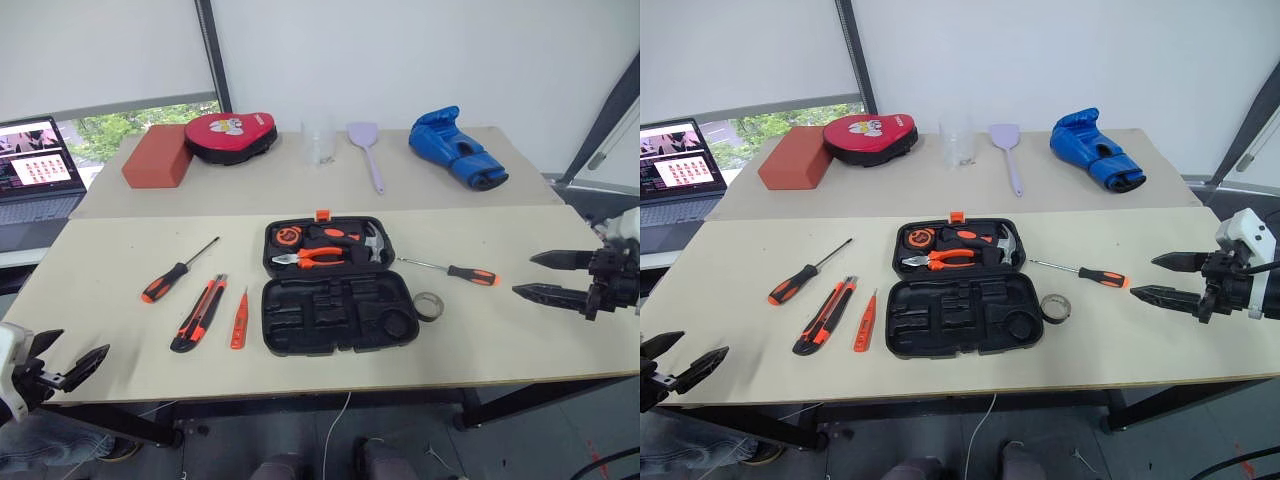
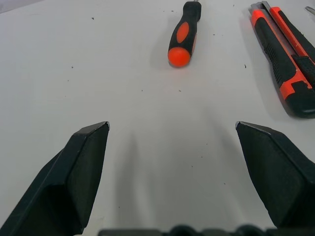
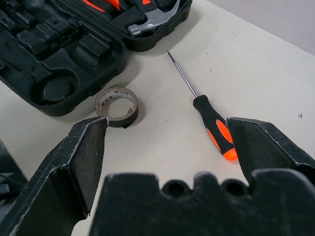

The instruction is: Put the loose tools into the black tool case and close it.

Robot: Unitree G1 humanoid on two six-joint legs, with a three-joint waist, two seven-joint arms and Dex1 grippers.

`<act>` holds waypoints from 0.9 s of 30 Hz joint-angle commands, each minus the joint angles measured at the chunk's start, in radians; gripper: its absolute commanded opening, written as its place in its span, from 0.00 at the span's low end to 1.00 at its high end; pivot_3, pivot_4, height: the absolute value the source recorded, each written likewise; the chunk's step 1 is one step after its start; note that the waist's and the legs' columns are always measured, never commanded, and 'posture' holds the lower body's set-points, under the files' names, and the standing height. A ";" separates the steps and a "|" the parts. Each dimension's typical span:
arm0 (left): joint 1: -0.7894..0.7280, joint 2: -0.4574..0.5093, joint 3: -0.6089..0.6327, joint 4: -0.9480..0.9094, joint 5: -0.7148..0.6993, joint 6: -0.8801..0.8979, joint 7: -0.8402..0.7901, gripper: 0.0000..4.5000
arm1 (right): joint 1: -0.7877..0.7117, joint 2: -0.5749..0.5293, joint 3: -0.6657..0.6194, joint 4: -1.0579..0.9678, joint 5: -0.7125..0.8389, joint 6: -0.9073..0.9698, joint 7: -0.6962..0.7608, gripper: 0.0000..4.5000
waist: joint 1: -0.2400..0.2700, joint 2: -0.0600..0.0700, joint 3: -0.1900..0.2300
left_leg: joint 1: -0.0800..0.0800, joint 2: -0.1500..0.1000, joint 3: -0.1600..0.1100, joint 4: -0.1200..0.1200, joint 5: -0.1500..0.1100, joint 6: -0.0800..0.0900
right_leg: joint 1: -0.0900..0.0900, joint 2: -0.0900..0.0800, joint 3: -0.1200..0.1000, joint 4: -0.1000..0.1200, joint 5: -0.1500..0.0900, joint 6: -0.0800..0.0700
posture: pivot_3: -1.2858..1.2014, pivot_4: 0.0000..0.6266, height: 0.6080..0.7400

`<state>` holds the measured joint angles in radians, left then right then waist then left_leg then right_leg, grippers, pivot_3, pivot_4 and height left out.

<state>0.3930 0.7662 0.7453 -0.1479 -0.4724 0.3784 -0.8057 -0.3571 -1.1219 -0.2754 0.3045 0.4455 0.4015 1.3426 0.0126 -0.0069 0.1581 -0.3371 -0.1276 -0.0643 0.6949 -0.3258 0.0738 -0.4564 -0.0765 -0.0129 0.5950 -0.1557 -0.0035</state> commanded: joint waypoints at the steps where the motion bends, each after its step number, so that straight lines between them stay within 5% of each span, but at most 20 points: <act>1: 0.007 0.025 0.027 -0.034 0.002 0.003 -0.008 0.98 | -0.014 -0.006 -0.021 0.011 -0.001 -0.031 0.005 0.99 | 0.000 0.000 0.000 | 0.000 0.000 0.000 0.000 0.000 0.000 | 0.000 0.000 0.000 0.000 0.000 0.000 | 0.52 0.24 1.00; 8: -0.122 0.113 -0.037 0.002 -0.029 0.108 -0.023 0.98 | -0.004 0.010 -0.041 -0.112 0.043 0.001 -0.018 0.99 | 0.002 0.000 0.000 | 0.000 0.000 0.000 0.000 0.000 0.000 | 0.000 0.000 0.000 0.000 0.000 -0.001 | 0.52 0.24 1.00; 16: -0.515 0.239 -0.365 0.294 0.096 0.092 -0.108 0.98 | -0.104 0.061 0.061 -0.410 0.137 0.146 -0.059 0.99 | -0.002 0.000 0.000 | 0.001 0.000 0.000 0.000 0.001 -0.001 | -0.001 0.001 -0.001 0.002 0.002 -0.003 | 0.52 0.24 1.00; 27: -1.071 0.149 -0.730 0.921 0.364 -0.051 -0.187 0.98 | -0.245 0.196 0.184 -0.613 0.181 0.205 -0.150 0.99 | -0.002 -0.001 0.001 | -0.003 -0.001 0.000 0.002 0.003 0.002 | -0.004 0.001 -0.007 0.001 0.003 -0.004 | 0.52 0.24 1.00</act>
<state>-0.6344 0.9214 0.0458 0.6953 -0.1532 0.3670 -0.9761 -0.5795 -0.9257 -0.0816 -0.2723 0.6114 0.6018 1.2083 0.0105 -0.0082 0.1587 -0.3403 -0.1287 -0.0643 0.6968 -0.3225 0.0766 -0.4609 -0.0757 -0.0212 0.5963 -0.1526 -0.0075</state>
